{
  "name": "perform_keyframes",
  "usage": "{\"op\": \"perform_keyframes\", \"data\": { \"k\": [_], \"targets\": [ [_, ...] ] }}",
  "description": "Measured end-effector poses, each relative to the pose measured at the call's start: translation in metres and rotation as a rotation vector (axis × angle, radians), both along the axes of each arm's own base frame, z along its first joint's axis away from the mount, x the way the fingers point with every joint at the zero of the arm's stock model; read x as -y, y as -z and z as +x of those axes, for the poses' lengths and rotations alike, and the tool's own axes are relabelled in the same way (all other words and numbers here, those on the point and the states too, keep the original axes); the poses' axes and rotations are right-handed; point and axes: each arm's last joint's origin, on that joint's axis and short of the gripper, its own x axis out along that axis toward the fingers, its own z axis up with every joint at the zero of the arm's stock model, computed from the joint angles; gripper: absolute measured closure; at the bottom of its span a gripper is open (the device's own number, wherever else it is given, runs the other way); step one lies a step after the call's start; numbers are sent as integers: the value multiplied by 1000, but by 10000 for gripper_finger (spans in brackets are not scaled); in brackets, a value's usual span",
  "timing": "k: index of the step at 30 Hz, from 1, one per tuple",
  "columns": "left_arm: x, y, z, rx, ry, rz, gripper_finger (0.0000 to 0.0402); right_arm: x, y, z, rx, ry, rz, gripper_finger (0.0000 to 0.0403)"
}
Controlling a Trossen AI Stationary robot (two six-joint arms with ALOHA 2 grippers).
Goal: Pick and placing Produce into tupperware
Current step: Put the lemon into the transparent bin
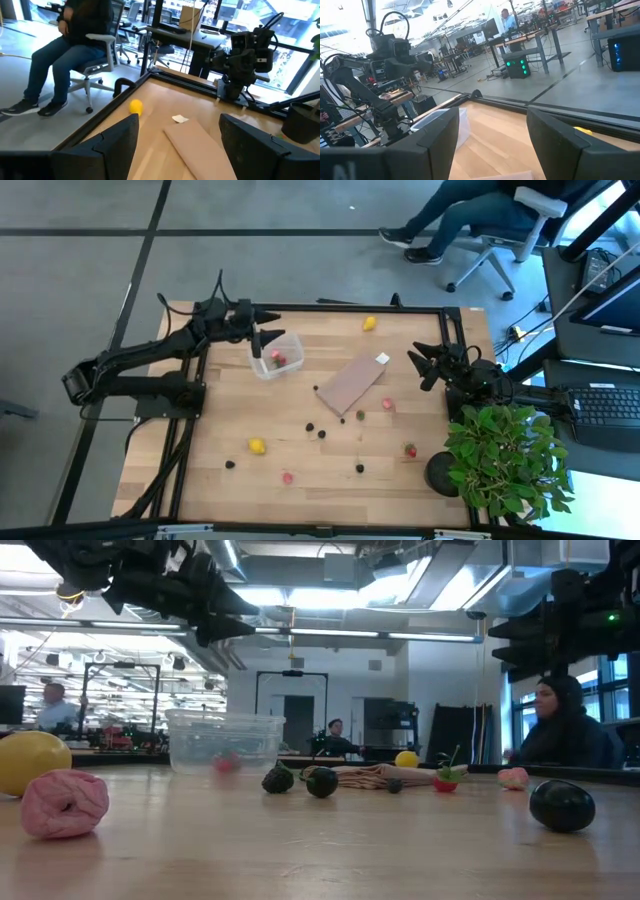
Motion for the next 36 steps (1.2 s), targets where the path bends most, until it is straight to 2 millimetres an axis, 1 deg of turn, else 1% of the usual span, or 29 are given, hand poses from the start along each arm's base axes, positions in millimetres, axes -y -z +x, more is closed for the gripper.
{"op": "perform_keyframes", "data": {
  "k": [5,13,17,19,21,24,26,29,32,36],
  "targets": [
    [0,0,0,0,-11,1,134,0,0,0,-4,0,-1,169],
    [9,-1,6,17,32,-16,134,0,1,0,-6,0,-1,169],
    [9,-10,7,92,2,13,134,0,1,0,-25,4,-29,169],
    [11,-16,9,154,41,6,134,0,1,0,-35,5,-44,169],
    [16,-26,12,176,112,58,134,0,1,0,-38,6,-48,169],
    [21,-40,23,158,143,168,134,0,1,0,-74,13,-101,169],
    [22,-48,31,115,100,196,134,0,1,0,-96,17,-133,169],
    [19,-66,46,36,39,214,134,0,1,0,-122,22,-172,169],
    [15,-68,60,-97,3,205,134,0,1,0,-144,25,-203,169],
    [10,-71,73,-125,-45,219,134,0,1,0,-141,23,-199,169]
  ]
}}
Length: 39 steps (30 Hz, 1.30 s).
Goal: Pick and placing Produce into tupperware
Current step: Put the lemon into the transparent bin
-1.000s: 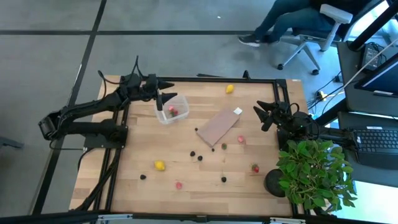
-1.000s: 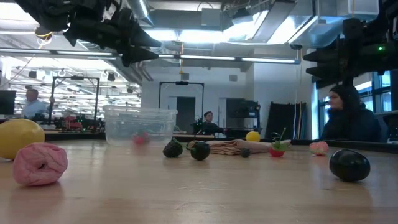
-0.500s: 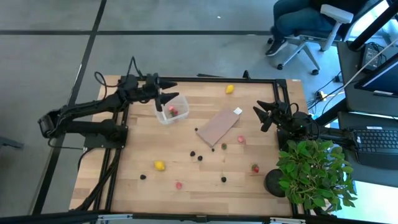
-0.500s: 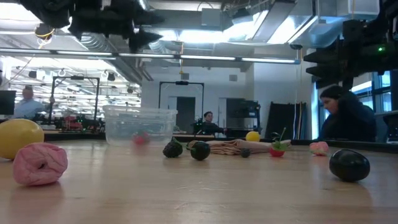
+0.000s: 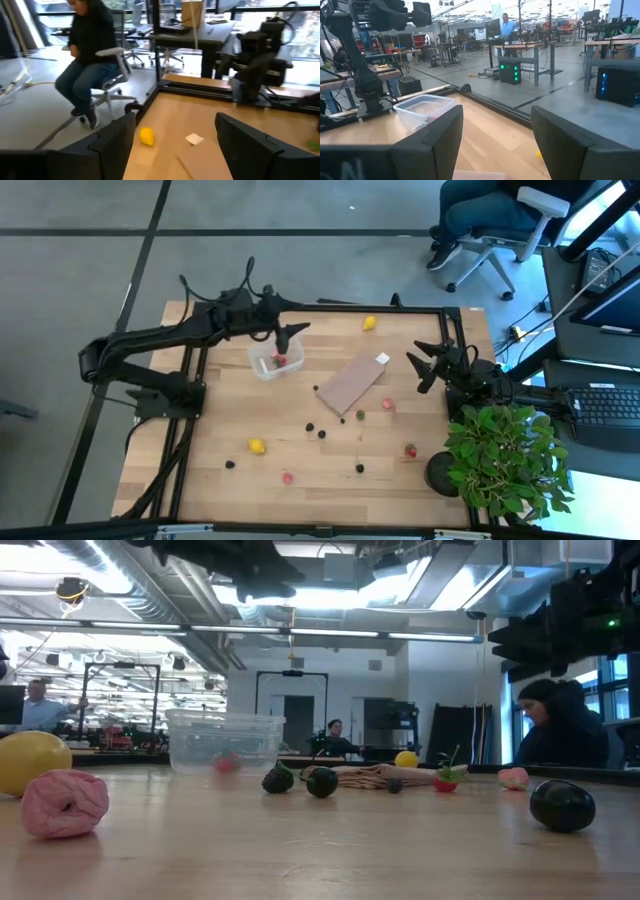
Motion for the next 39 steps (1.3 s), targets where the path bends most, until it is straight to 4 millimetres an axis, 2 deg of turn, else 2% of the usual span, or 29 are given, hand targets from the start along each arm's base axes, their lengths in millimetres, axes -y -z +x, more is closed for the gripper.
{"op": "perform_keyframes", "data": {
  "k": [4,9,13,17,21,26,29,32,35,39],
  "targets": [
    [-3,2,7,10,-19,-24,134,0,1,0,49,-18,86,169],
    [-2,2,8,35,-13,-66,134,-4,2,2,-74,-171,10,169],
    [2,2,10,37,4,-66,134,-5,-6,2,-58,-177,35,169],
    [3,2,10,35,10,-63,134,-5,-25,3,-69,-206,11,169],
    [3,2,10,33,10,-63,134,-4,-51,11,-168,-214,-61,169],
    [3,3,10,22,9,-67,134,3,-89,37,-296,-149,13,169],
    [4,6,9,-5,8,-79,134,13,-114,60,-369,-74,146,169],
    [4,8,9,-28,6,-91,134,30,-135,80,-500,50,294,169],
    [4,10,8,-50,5,-105,134,52,-152,99,-652,138,358,169],
    [6,14,8,-87,8,-120,134,85,-163,123,-797,225,414,169]
  ]
}}
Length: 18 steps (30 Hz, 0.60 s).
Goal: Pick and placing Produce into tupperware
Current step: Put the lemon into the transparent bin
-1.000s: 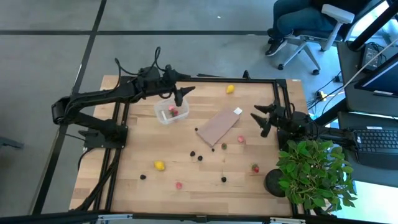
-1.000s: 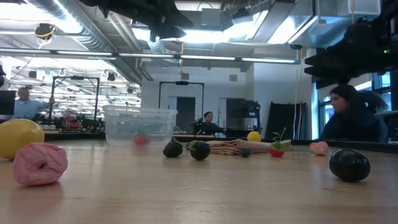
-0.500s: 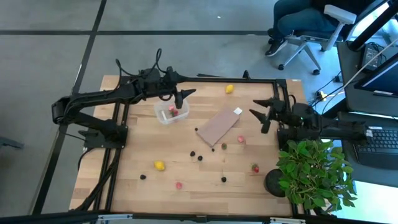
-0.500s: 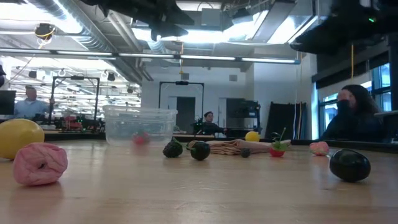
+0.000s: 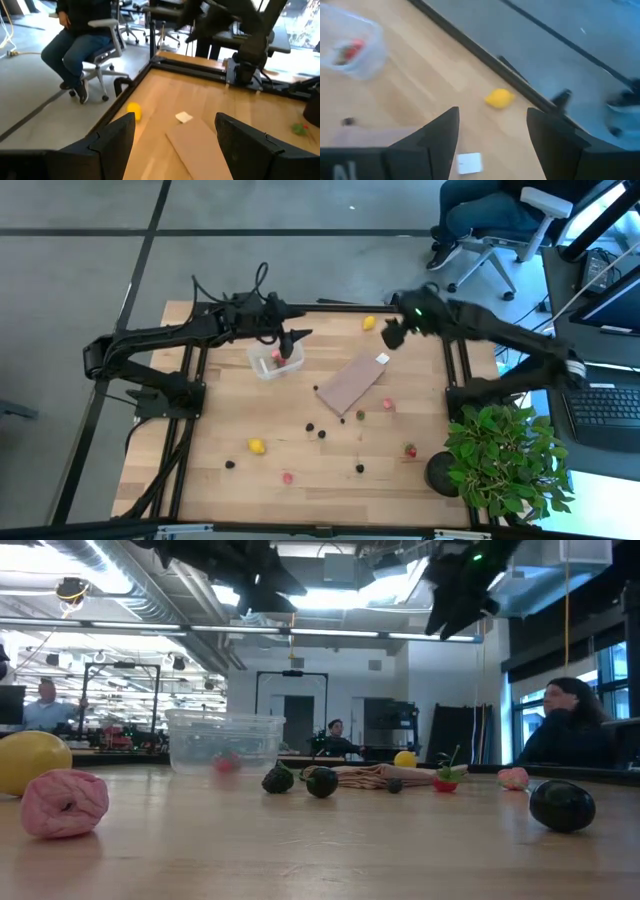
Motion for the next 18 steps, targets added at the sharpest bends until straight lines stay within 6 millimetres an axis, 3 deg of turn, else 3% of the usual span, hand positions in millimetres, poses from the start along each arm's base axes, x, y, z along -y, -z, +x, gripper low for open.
{"op": "perform_keyframes", "data": {
  "k": [3,8,14,18],
  "targets": [
    [0,2,-1,-22,0,-9,134,21,0,17,-84,-25,11,169],
    [1,6,-2,-63,0,-26,134,45,23,39,-203,-56,38,169],
    [0,7,-2,-71,-4,-20,134,70,61,52,-331,-63,110,165],
    [0,7,-3,-74,-28,-11,134,88,79,56,-325,-92,174,138]
  ]
}}
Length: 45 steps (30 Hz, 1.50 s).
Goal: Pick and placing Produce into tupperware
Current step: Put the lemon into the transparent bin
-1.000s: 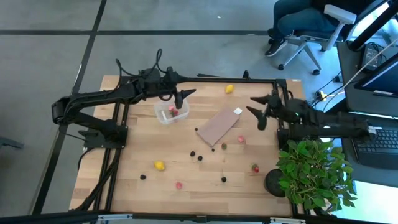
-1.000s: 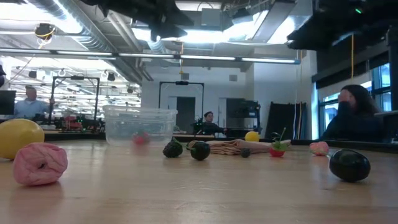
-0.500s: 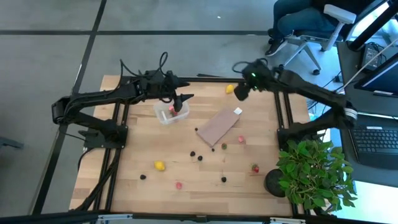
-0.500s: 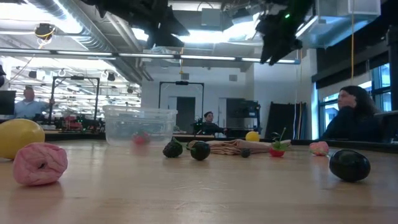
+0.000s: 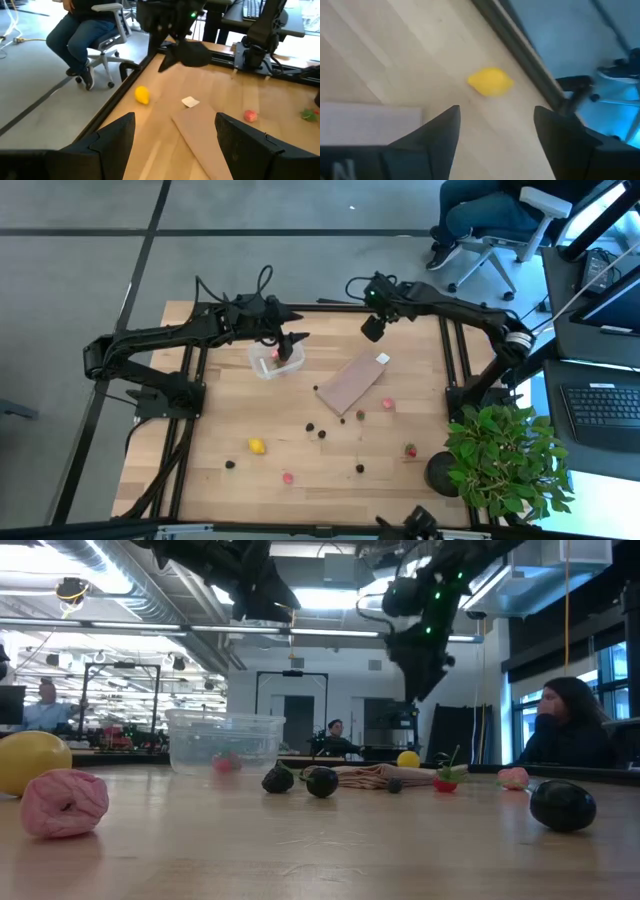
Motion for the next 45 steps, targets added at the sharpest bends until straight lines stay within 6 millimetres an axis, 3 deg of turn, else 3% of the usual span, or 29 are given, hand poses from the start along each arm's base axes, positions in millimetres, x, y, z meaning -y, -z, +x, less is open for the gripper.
{"op": "perform_keyframes", "data": {
  "k": [3,9,17,23,28,33,37,40,45],
  "targets": [
    [-2,0,-1,-1,-8,2,134,13,11,2,66,52,70,108],
    [-7,0,-3,-18,-12,43,134,27,31,1,33,99,121,55],
    [-12,0,-5,-19,-31,44,134,31,34,5,50,117,89,45],
    [-12,0,-5,-22,-30,41,134,35,24,5,-42,40,-38,45],
    [-12,0,-5,-20,-32,35,134,36,0,3,14,222,21,45],
    [-12,0,-5,-20,-31,34,134,41,-22,8,49,185,-27,45],
    [-12,0,-5,-11,-40,13,134,43,-27,11,128,238,-32,45],
    [-11,0,-5,-10,-38,11,134,50,-18,10,125,250,24,45],
    [-10,1,-5,-11,-30,11,134,65,19,12,55,288,116,45]
  ]
}}
